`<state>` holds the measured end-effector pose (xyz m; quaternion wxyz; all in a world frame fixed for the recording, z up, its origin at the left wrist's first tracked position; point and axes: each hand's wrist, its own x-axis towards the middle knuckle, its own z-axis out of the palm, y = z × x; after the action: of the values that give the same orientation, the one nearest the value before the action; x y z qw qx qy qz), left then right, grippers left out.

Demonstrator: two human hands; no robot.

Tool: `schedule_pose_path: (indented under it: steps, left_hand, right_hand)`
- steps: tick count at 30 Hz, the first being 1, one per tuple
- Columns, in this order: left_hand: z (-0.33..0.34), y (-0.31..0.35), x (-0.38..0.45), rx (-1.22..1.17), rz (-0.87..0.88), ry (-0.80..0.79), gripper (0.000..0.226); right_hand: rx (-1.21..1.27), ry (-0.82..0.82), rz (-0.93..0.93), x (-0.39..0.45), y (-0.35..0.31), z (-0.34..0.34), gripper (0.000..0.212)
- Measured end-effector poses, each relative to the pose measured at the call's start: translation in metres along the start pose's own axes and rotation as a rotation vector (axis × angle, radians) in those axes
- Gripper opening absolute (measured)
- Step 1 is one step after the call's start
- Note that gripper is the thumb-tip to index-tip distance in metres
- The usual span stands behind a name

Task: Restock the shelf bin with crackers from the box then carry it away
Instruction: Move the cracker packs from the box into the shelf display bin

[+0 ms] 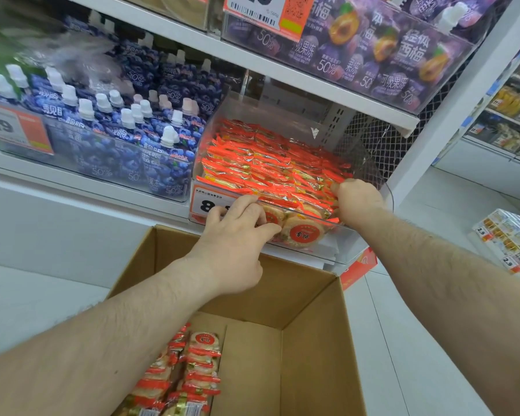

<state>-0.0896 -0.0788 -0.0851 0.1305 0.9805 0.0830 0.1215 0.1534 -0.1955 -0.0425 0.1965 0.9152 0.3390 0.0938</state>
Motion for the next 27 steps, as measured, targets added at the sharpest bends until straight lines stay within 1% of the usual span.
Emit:
schedule_pose_path:
  steps: [4,6,7,8,9,10,11,12,13,14,15,16,17,18,20,22,24,27]
  left_hand:
    - [-0.001,0.000,0.003,-0.035,0.008,0.009,0.064]
    - [-0.002,-0.001,0.002,-0.094,0.029,0.045,0.062]
    - [-0.001,-0.003,0.001,-0.129,0.048,0.079,0.060]
    - [0.001,-0.005,-0.001,-0.158,0.073,0.116,0.057]
    - [0.003,-0.008,-0.003,-0.179,0.097,0.136,0.055]
    - [0.007,-0.011,-0.006,-0.194,0.110,0.130,0.053]
    - [0.011,-0.016,-0.009,-0.205,0.106,0.098,0.051]
    - [0.015,-0.021,-0.011,-0.209,0.083,0.043,0.049]
    - [0.020,-0.027,-0.014,-0.202,0.045,-0.025,0.049]
    - [0.025,-0.033,-0.016,-0.182,0.000,-0.097,0.049]
    - [0.030,-0.040,-0.018,-0.153,-0.046,-0.168,0.050]
    - [0.034,-0.046,-0.021,-0.125,-0.087,-0.232,0.050]
    - [0.038,-0.052,-0.024,-0.106,-0.120,-0.288,0.051]
    - [0.043,-0.057,-0.027,-0.098,-0.146,-0.338,0.051]
    - [0.050,-0.067,-0.034,-0.094,-0.191,-0.413,0.050]
    - [0.056,-0.075,-0.040,-0.104,-0.231,-0.448,0.048]
    - [0.062,-0.082,-0.044,-0.121,-0.257,-0.460,0.045]
    - [0.071,-0.092,-0.047,-0.136,-0.299,-0.513,0.043]
  right_hand:
    - [0.055,-0.043,0.003,0.002,0.003,-0.003,0.027]
    - [0.086,-0.056,0.030,0.002,0.004,-0.007,0.029]
    - [0.116,-0.032,0.062,0.001,0.005,-0.008,0.032]
    - [0.173,0.026,0.105,-0.001,0.005,-0.010,0.035]
    - [0.263,0.143,0.140,-0.007,0.003,-0.012,0.038]
    - [0.368,0.319,0.147,-0.015,-0.002,-0.014,0.040]
    - [0.474,0.551,0.094,-0.027,-0.010,-0.016,0.038]
    - [0.554,0.786,-0.021,-0.041,-0.023,-0.020,0.033]
    - [0.600,0.954,-0.166,-0.056,-0.038,-0.020,0.026]
    - [0.635,1.028,-0.328,-0.070,-0.057,-0.016,0.020]
    - [0.677,1.012,-0.463,-0.084,-0.078,-0.007,0.017]
    - [0.729,0.935,-0.556,-0.095,-0.099,0.006,0.016]
    - [0.780,0.823,-0.605,-0.102,-0.118,0.022,0.016]
    - [0.818,0.684,-0.616,-0.106,-0.135,0.042,0.017]
    - [0.818,0.304,-0.559,-0.106,-0.165,0.084,0.021]
    - [0.749,-0.069,-0.454,-0.099,-0.186,0.129,0.025]
    - [0.787,-0.327,-0.278,-0.099,-0.204,0.167,0.029]
    - [0.986,-0.662,0.060,-0.111,-0.232,0.217,0.034]
